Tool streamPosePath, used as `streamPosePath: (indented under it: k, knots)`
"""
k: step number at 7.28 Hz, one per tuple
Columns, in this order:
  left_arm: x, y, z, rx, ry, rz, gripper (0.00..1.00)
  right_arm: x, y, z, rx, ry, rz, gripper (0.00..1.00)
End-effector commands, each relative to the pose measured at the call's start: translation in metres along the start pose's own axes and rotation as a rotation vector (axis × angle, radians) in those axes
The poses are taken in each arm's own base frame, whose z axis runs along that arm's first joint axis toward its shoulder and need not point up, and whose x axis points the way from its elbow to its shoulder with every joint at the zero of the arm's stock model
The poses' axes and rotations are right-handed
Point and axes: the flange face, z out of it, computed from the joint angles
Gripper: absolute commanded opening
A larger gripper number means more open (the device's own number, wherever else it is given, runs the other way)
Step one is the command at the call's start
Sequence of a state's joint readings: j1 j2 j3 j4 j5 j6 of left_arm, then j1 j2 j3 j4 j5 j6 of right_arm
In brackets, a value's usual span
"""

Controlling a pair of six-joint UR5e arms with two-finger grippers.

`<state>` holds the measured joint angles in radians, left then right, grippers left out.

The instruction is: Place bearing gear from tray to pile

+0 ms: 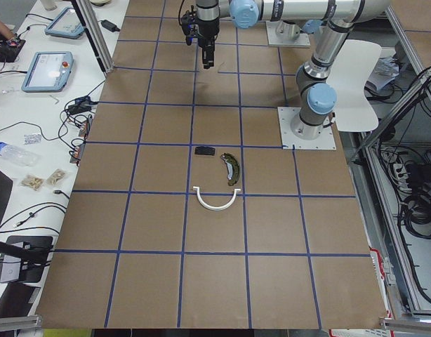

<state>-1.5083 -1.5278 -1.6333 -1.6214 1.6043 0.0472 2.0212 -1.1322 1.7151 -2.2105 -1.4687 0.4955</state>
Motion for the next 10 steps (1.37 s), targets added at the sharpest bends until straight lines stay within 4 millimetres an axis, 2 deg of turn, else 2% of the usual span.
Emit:
streamPosePath:
  k: [1,2,3,4,5,6,7,8,10]
  knots:
    - [-0.003,-0.001,0.012,-0.017,-0.03,-0.002,1.0,0.005,-0.008,-0.004,0.005,0.006,0.012,0.99]
    - [-0.005,-0.003,0.005,-0.001,-0.057,-0.017,1.0,0.017,-0.015,-0.006,0.006,0.015,0.0,1.0]
    - [-0.002,-0.003,0.005,0.001,-0.056,-0.011,1.0,0.05,-0.037,-0.016,0.009,0.019,0.003,1.0]
    - [0.005,-0.005,0.017,-0.017,-0.046,-0.025,1.0,0.101,-0.057,-0.041,-0.007,0.029,0.026,1.0]
    - [0.032,-0.01,0.025,0.005,-0.049,-0.005,1.0,0.151,-0.069,-0.071,-0.024,0.035,0.015,1.0]
    - [0.076,-0.013,0.039,0.016,-0.055,0.029,1.0,0.212,-0.079,-0.094,-0.037,0.095,0.014,1.0]
    - [0.113,-0.022,0.061,0.027,-0.047,0.043,1.0,0.273,-0.09,-0.106,-0.059,0.116,0.007,1.0]
    - [0.149,-0.03,0.08,0.046,-0.006,0.06,1.0,0.325,-0.091,-0.125,-0.047,0.115,0.011,1.0]
    - [0.208,-0.039,0.129,0.052,-0.006,0.125,1.0,0.455,-0.076,-0.137,-0.08,0.136,-0.007,1.0]
